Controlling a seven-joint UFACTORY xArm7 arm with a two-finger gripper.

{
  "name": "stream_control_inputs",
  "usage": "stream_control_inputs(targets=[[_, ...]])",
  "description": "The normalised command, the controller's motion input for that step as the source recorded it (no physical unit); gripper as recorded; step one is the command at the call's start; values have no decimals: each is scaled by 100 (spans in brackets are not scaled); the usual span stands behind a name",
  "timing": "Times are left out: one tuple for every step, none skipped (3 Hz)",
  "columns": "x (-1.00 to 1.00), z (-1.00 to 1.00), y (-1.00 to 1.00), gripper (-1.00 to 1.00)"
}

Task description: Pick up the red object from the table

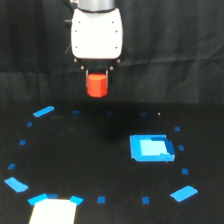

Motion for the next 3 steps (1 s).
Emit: stream_control_inputs(targets=[[-8, -10, 37, -100], [-13, 31, 37, -100], [-5, 25, 63, -100]])
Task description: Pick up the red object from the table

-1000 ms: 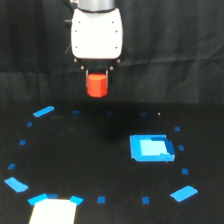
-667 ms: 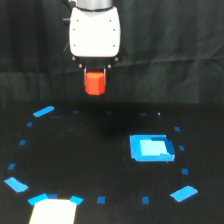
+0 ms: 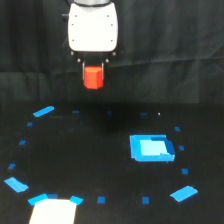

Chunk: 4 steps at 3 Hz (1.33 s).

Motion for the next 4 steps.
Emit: stream_control_inputs(targets=[[-4, -81, -24, -100], [-6, -6, -10, -100], [2, -57, 15, -100], [-30, -30, -22, -100]])
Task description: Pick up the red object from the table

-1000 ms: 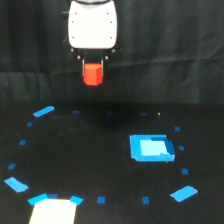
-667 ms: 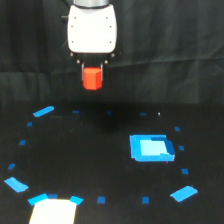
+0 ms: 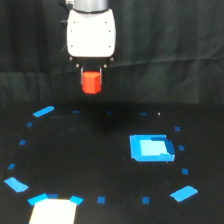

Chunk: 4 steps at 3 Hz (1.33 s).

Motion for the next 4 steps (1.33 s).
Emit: stream_control_inputs(targets=[[-14, 43, -34, -100], [3, 7, 22, -100], [29, 15, -2, -87], [26, 11, 10, -100]])
